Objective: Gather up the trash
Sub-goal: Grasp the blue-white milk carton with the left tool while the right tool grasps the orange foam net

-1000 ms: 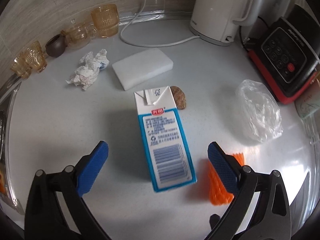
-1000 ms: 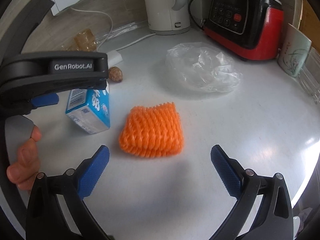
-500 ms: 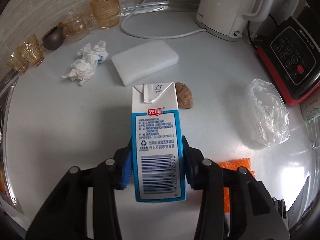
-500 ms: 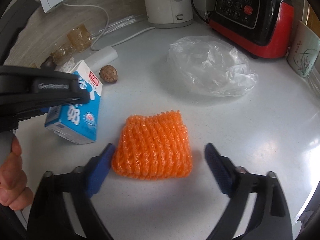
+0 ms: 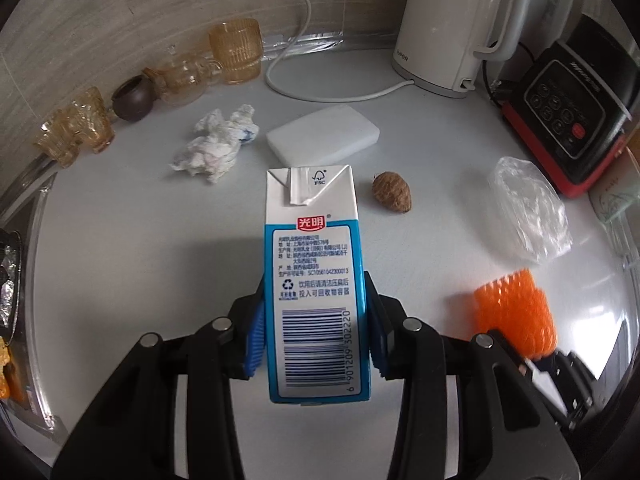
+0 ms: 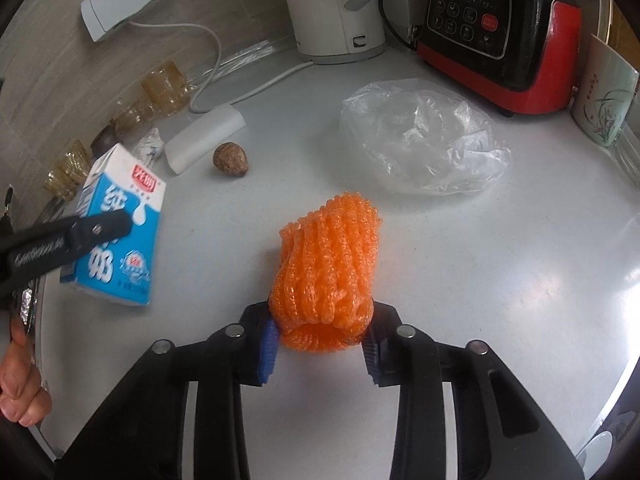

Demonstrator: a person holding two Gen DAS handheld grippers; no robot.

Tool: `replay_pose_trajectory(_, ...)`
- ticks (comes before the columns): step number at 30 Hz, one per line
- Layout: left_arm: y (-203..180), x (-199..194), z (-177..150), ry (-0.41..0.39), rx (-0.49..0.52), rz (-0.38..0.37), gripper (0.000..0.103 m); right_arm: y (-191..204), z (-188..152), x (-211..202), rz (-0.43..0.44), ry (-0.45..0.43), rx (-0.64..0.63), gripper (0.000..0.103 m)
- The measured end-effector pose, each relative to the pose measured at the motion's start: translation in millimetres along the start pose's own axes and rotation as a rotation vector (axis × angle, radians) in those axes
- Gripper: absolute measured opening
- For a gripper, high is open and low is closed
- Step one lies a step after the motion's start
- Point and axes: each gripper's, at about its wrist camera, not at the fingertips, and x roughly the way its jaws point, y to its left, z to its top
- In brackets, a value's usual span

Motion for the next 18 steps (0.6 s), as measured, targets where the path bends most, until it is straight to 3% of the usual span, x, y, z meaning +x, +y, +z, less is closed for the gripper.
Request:
replay_pose_trajectory(11, 23, -48, -61, -0.008, 0.068, -0.041, 0.040, 15, -40, -45, -0.004, -0.019, -0.036, 0.035)
replay_pose_trajectory(18, 50, -72, -112, 0.000, 0.099, -0.055, 0.040, 27, -97, -92, 0.000, -0.012, -0.093, 0.035)
